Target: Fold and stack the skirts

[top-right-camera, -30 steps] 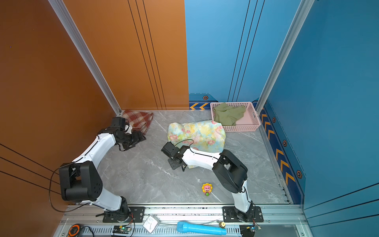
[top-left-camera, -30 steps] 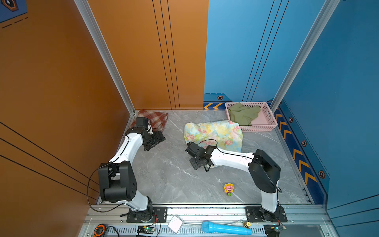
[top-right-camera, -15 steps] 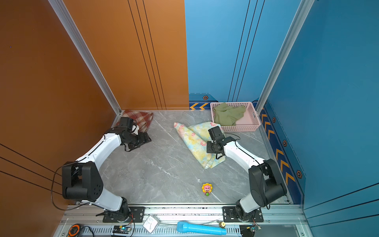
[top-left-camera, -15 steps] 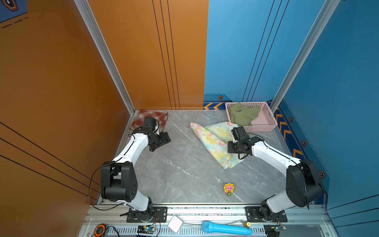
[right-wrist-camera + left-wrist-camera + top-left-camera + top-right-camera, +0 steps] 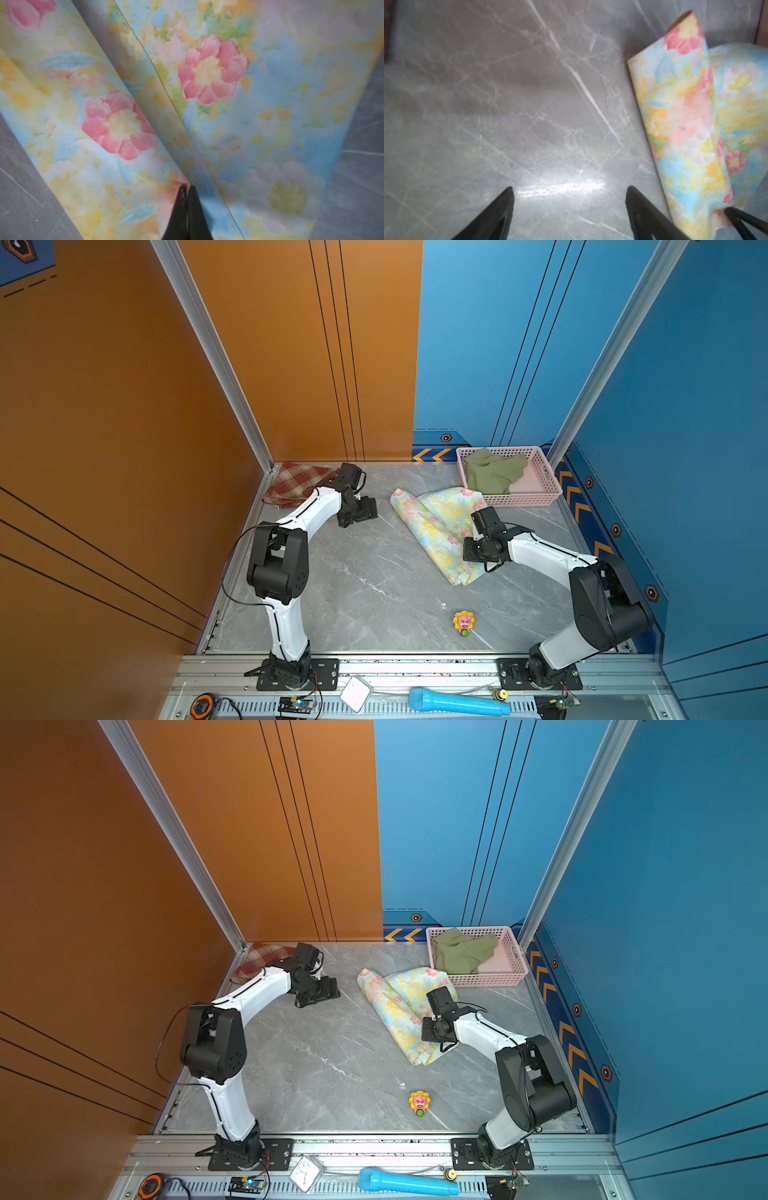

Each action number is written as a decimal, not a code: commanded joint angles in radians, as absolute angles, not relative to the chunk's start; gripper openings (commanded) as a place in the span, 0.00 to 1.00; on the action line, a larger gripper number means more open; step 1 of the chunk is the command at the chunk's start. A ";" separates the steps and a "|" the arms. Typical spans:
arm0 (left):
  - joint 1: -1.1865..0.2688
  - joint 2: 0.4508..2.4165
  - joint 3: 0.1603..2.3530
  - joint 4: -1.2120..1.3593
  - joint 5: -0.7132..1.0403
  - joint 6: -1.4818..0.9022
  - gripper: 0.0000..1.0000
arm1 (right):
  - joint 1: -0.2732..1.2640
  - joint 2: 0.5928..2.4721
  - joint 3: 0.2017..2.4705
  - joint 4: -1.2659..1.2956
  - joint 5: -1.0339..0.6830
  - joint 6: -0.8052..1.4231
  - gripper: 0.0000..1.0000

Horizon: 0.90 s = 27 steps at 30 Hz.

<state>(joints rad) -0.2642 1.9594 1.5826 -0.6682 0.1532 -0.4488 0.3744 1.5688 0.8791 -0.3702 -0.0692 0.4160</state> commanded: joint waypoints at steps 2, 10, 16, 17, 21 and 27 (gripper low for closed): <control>-0.269 2.089 1.778 -0.667 0.165 -0.445 0.85 | 0.402 1.526 0.839 -0.335 -0.089 0.397 0.00; -0.290 2.364 2.075 -0.610 0.309 -0.649 0.81 | 0.427 1.529 0.844 -0.325 -0.093 0.400 0.00; -0.289 2.422 2.062 -0.442 0.371 -0.776 0.75 | 0.425 1.532 0.869 -0.336 -0.094 0.396 0.00; -0.289 2.422 2.051 -0.413 0.380 -0.786 0.73 | 0.423 1.534 0.871 -0.337 -0.092 0.394 0.00; -0.290 2.419 2.001 -0.329 0.418 -0.823 0.58 | 0.415 1.544 0.877 -0.338 -0.099 0.390 0.00; -0.293 2.386 1.920 -0.283 0.433 -0.824 0.37 | 0.413 1.553 0.885 -0.337 -0.101 0.388 0.00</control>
<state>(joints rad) -0.2848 2.4252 1.9560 -0.3199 0.3969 -0.8131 0.4168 1.5520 0.8600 -0.3363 -0.0845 0.4084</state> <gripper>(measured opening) 0.381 0.048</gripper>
